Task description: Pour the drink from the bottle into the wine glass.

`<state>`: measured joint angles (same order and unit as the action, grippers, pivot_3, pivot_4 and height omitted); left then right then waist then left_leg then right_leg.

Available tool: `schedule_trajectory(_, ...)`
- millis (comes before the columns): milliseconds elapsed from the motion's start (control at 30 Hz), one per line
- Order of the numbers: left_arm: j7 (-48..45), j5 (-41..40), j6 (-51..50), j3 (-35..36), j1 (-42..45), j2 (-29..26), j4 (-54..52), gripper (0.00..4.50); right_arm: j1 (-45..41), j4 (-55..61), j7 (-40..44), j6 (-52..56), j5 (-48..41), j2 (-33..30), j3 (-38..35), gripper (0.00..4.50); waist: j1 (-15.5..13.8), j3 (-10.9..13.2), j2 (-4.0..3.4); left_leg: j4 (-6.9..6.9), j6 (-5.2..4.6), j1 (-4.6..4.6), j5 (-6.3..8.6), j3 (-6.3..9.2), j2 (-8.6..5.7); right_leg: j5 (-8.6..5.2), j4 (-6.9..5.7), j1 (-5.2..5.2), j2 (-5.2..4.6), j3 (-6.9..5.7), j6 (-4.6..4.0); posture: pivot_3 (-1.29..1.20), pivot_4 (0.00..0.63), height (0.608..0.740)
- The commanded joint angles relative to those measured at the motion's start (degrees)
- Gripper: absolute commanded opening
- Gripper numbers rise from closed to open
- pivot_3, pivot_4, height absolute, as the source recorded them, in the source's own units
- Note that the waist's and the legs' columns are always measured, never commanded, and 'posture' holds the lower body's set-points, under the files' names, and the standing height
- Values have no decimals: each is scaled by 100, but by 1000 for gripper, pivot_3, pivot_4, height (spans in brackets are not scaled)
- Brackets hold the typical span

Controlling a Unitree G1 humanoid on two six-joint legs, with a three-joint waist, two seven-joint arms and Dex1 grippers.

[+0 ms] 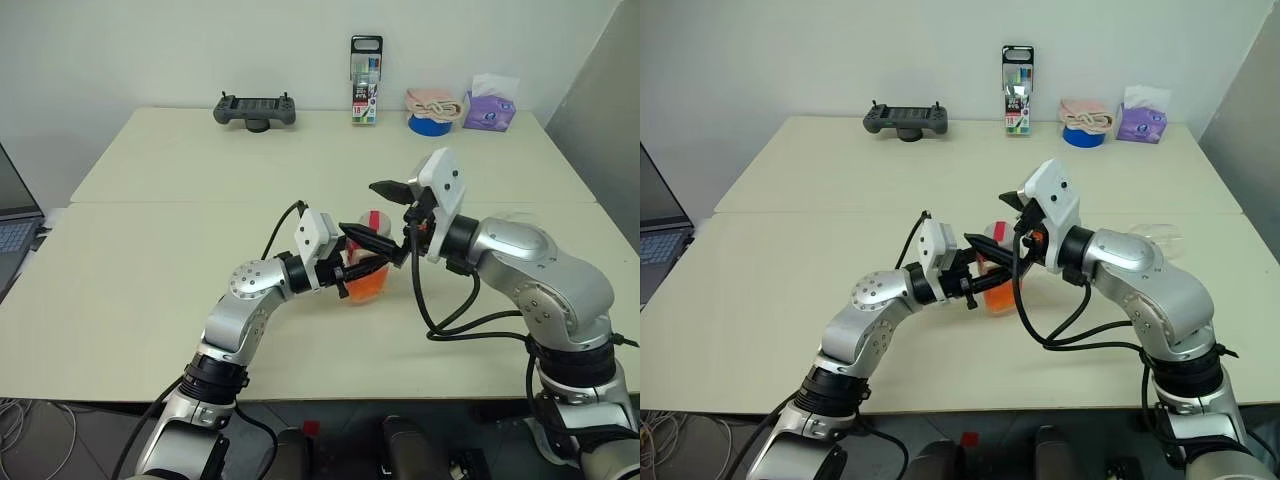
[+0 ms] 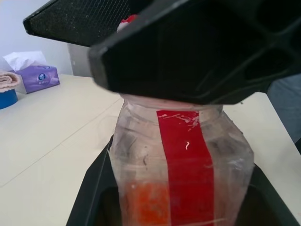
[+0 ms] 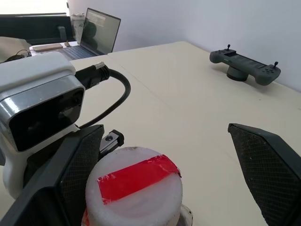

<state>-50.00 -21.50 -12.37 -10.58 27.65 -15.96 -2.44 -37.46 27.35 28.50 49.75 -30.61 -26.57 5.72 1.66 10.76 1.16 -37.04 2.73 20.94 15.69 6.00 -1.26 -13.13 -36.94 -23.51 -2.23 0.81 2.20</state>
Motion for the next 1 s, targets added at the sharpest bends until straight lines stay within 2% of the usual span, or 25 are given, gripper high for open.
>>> schedule_trajectory(33,-19,-51,79,108,76,1,-213,1691,-97,99,-85,-113,105,-67,-209,4500,0,0,0,0,0,0,0,1,0,0,0,0,0,-1,0,0,150,740)
schedule_trajectory(267,-40,-33,102,87,86,-19,-186,1691,309,459,213,42,-187,-417,-417,4500,-2,0,0,0,0,2,0,1,0,-1,1,0,0,-1,2,0,150,740)
schedule_trajectory(800,-92,32,143,56,47,-47,-171,1691,763,950,637,150,-964,-783,-652,4500,3,0,0,0,0,0,0,0,1,-5,-1,0,2,-1,8,0,150,740)
schedule_trajectory(1000,-96,32,158,83,38,-70,-154,1691,646,1070,-40,308,-1061,-365,-685,4500,4,0,0,-1,0,-1,0,0,1,-5,-2,0,2,-1,8,0,150,740)
